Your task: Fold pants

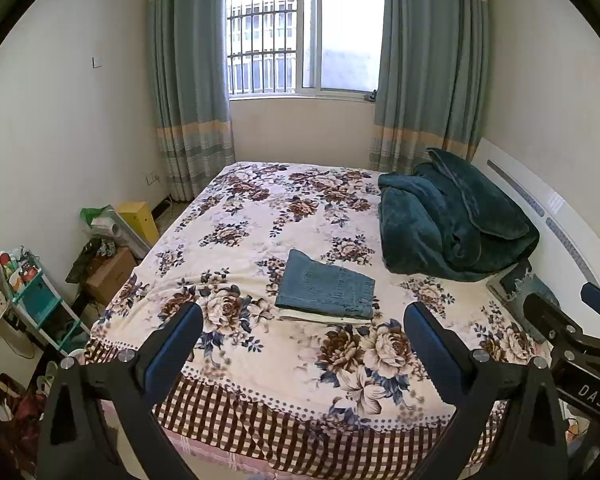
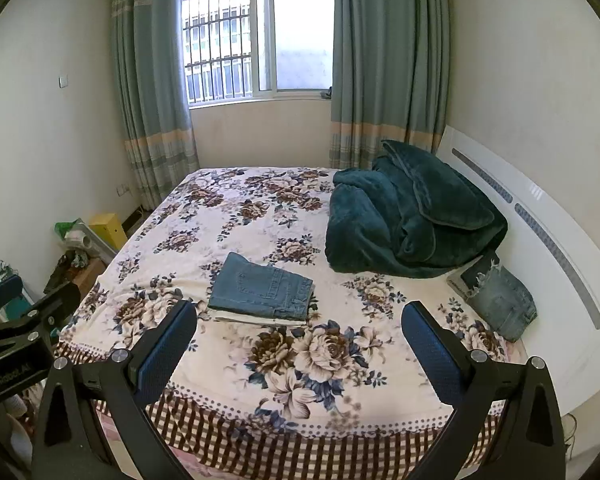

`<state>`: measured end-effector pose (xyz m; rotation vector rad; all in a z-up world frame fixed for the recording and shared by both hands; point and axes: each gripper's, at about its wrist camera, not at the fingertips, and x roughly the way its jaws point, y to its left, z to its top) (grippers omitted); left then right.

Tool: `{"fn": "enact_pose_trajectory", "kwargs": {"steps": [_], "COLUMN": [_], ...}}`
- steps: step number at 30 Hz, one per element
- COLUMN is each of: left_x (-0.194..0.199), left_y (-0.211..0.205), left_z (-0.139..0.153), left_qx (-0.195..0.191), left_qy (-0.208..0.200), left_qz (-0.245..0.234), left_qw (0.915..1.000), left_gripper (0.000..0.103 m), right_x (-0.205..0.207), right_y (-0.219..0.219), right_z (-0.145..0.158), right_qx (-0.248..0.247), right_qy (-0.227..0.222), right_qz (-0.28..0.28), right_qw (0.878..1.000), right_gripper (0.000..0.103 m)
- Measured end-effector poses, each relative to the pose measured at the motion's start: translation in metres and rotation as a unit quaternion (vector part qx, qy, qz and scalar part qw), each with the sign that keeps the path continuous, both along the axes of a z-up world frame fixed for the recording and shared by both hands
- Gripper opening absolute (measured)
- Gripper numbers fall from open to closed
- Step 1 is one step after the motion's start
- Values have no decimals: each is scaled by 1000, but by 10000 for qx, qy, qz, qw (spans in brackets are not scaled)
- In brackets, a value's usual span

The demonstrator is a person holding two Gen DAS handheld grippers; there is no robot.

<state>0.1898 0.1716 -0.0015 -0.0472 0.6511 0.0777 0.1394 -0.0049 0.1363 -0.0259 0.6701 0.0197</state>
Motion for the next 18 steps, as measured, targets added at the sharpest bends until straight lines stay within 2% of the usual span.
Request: {"fn": "enact_pose_trajectory", "kwargs": {"steps": [18], "left_x": [-5], "left_y": [-4], "left_z": [7], "left_qx": [35], "left_qy": [5], "left_qz": [74], "left_qw": [10000], "left_gripper": [103], "right_x": [-3], "right_y": [2], "right_z": [1], "right_qx": [31], "right_qy": [-4], "right_qz": [-20], "right_qw": [10000], "right_gripper": [103]}}
